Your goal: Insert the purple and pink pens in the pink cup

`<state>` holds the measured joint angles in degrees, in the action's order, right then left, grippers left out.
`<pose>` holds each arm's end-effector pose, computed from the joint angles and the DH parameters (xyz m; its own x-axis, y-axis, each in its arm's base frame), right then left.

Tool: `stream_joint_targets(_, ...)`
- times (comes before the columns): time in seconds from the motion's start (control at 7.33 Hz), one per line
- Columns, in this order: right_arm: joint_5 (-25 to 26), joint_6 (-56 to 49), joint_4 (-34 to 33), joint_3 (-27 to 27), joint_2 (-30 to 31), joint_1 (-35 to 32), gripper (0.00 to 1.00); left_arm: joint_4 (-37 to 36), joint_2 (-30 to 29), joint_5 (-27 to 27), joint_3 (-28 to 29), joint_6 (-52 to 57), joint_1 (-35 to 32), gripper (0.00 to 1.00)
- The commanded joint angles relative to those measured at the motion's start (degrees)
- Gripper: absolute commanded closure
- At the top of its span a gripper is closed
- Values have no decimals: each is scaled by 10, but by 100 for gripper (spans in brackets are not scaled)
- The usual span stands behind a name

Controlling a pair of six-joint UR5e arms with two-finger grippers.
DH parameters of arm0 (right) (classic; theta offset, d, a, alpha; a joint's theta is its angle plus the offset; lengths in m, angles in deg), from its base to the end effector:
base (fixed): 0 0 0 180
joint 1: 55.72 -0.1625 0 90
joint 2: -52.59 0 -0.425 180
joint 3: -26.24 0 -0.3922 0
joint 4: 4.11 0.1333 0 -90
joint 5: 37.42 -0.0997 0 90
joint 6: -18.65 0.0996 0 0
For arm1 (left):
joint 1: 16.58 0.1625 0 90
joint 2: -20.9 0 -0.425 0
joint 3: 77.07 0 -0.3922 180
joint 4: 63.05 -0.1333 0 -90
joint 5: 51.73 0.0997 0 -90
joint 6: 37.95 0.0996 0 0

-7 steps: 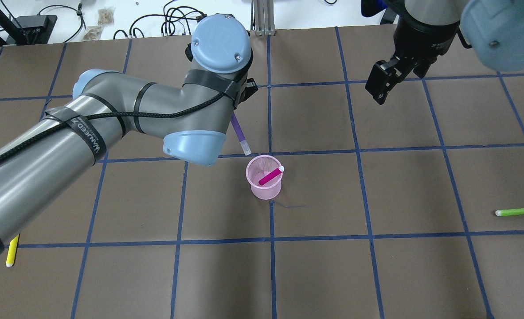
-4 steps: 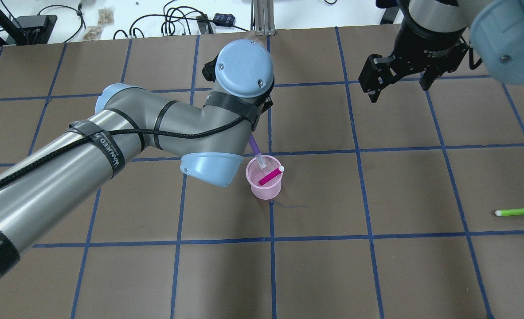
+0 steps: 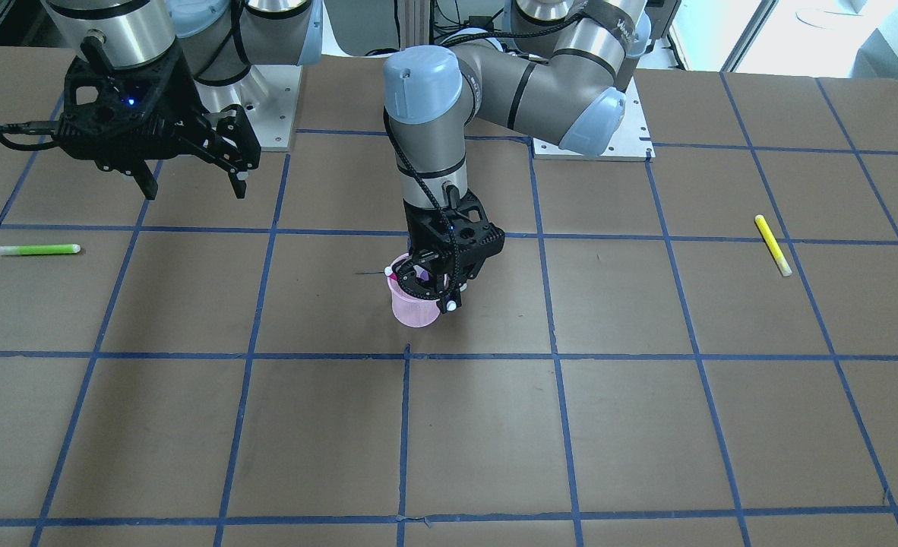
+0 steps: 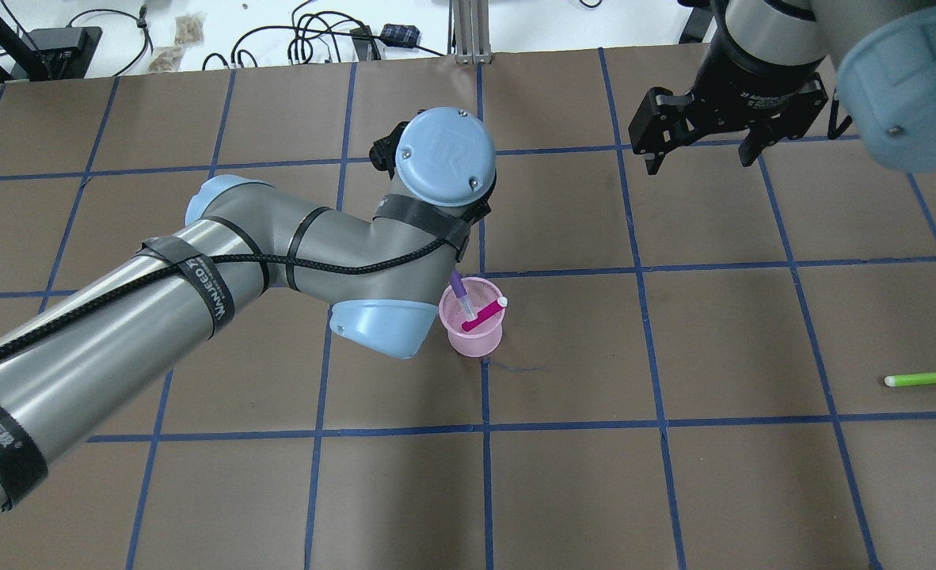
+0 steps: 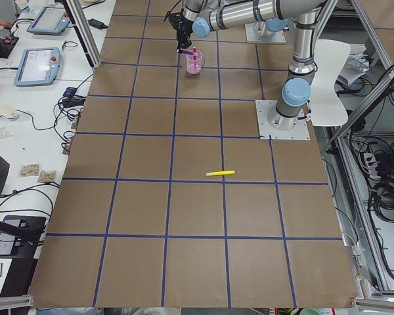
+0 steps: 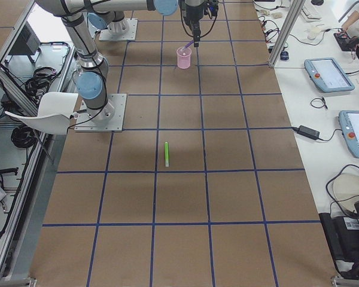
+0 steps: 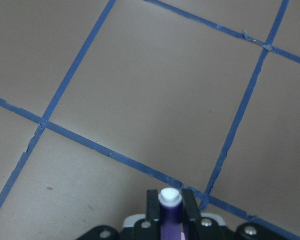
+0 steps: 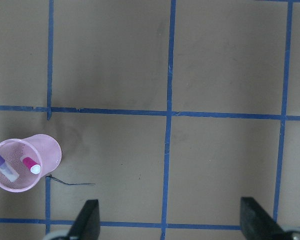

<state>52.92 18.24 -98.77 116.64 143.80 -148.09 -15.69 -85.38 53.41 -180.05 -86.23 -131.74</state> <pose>0.1529 -0.4860 0.5033 -0.9988 -0.0479 0.0066 -0.0483 0.9943 -0.0953 -0.3439 -0.4799 0.3083 -0.9073 -0.4205 0.0036 -0.3961 0.8515 -0.3437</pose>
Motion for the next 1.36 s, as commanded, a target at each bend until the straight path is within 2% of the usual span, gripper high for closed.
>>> stream_joint_targets(0.0, 0, 0, -1, 1, 0, 0, 0, 0, -1, 12, -10, -2, -8, 100)
stream_joint_targets(0.14, 0, -2, -1, 1, 0, 0, 0, 0, -1, 10, -13, -16, -10, 98)
stream_joint_targets(0.27, -1, -3, -1, 0, -1, 0, 0, -1, -5, 9, -14, -26, -12, 84)
stream_joint_targets(0.41, -1, -5, -1, 0, -1, 2, 0, -1, -5, 9, -13, -28, -14, 53)
stream_joint_targets(0.55, -1, -5, -1, 1, -1, 0, 0, -1, -5, 8, -14, -28, -14, 1)
stream_joint_targets(0.95, -1, -5, -1, 1, 0, 0, 0, -3, 3, 0, -3, -14, -11, 0)
stream_joint_targets(1.09, -2, -5, -1, 1, 0, -1, 0, 2, 14, -12, 9, 40, 1, 0)
stream_joint_targets(1.23, -2, -5, -1, 1, 0, -1, 0, 45, 20, -20, 36, 189, 35, 0)
